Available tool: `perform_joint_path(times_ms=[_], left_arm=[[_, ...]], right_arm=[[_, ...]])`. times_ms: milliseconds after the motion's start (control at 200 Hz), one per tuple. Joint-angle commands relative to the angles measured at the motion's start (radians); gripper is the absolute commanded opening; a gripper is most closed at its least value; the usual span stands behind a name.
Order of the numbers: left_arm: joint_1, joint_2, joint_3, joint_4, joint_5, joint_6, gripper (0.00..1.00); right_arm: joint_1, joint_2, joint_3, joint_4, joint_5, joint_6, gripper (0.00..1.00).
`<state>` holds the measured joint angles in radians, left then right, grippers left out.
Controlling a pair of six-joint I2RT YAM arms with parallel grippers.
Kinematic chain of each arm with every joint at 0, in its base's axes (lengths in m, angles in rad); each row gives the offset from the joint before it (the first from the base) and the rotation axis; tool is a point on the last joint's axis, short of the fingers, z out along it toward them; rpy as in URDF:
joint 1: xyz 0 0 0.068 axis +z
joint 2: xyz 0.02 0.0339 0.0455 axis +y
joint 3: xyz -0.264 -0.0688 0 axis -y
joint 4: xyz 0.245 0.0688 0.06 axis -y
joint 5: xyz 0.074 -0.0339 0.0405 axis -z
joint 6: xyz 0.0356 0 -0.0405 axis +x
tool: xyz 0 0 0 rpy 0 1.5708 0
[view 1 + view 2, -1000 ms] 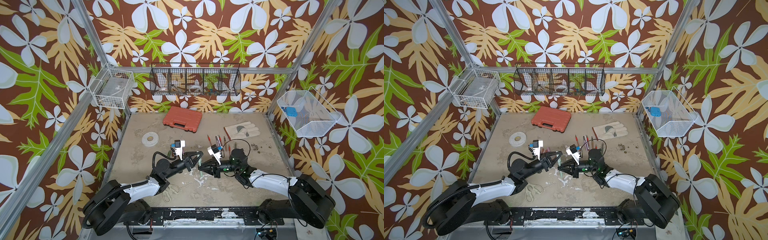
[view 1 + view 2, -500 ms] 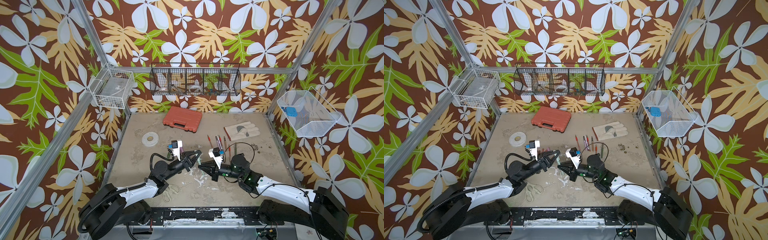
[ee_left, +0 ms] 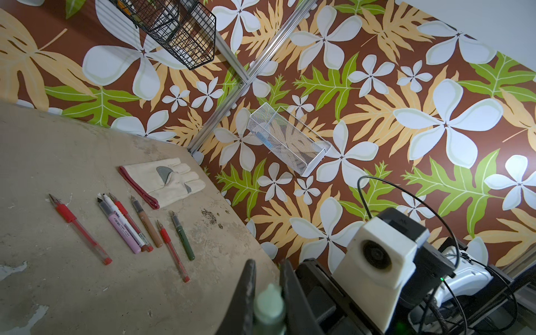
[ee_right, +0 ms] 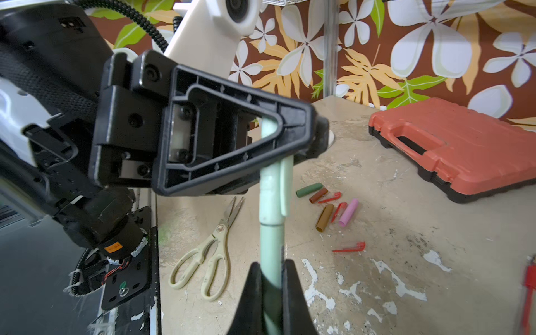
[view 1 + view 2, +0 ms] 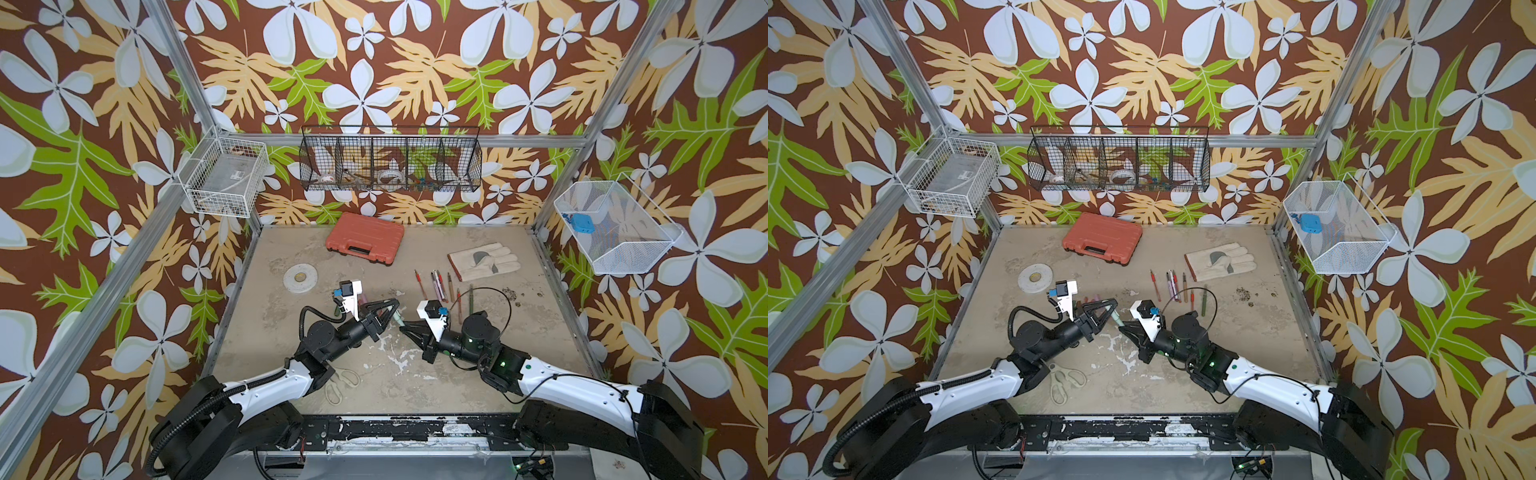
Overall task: Open the pen caps
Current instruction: 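Pull the right gripper down away from the left gripper to remove the cap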
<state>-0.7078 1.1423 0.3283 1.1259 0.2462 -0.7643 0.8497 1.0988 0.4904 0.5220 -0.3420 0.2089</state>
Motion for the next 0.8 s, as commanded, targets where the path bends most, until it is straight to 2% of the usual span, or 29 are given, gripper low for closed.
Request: perform_joint_path(times_ms=[0, 195, 240, 305, 375, 495, 586, 691, 736, 796], left_arm=[[0.009, -0.015, 0.011, 0.042, 0.052, 0.024, 0.00], [0.045, -0.046, 0.008, 0.043, 0.098, 0.034, 0.00], [0.047, -0.051, 0.006, 0.043, 0.098, 0.035, 0.00], [0.049, -0.052, 0.004, 0.043, 0.097, 0.033, 0.00], [0.053, -0.054, 0.005, 0.038, 0.091, 0.029, 0.00], [0.054, -0.076, 0.001, 0.014, 0.070, 0.024, 0.00], [0.055, -0.103, -0.001, -0.011, 0.050, 0.037, 0.00], [0.056, -0.122, 0.002, -0.040, 0.036, 0.050, 0.00], [0.058, -0.123, 0.004, -0.042, 0.037, 0.052, 0.00], [0.060, -0.118, 0.008, -0.042, 0.044, 0.048, 0.00]], right_arm=[[-0.035, 0.022, -0.006, 0.059, -0.208, 0.048, 0.00], [-0.059, 0.110, 0.008, 0.113, -0.424, 0.089, 0.00], [-0.067, 0.124, 0.005, 0.129, -0.440, 0.101, 0.00], [-0.065, 0.124, 0.009, 0.112, -0.397, 0.093, 0.00], [-0.031, 0.097, 0.026, 0.033, -0.256, 0.041, 0.00], [0.144, 0.069, 0.071, -0.115, 0.223, -0.091, 0.00], [0.214, 0.078, 0.086, -0.149, 0.429, -0.120, 0.00], [0.259, 0.072, 0.091, -0.157, 0.586, -0.140, 0.00], [0.261, 0.069, 0.089, -0.156, 0.580, -0.140, 0.00], [0.261, 0.061, 0.079, -0.132, 0.513, -0.147, 0.00]])
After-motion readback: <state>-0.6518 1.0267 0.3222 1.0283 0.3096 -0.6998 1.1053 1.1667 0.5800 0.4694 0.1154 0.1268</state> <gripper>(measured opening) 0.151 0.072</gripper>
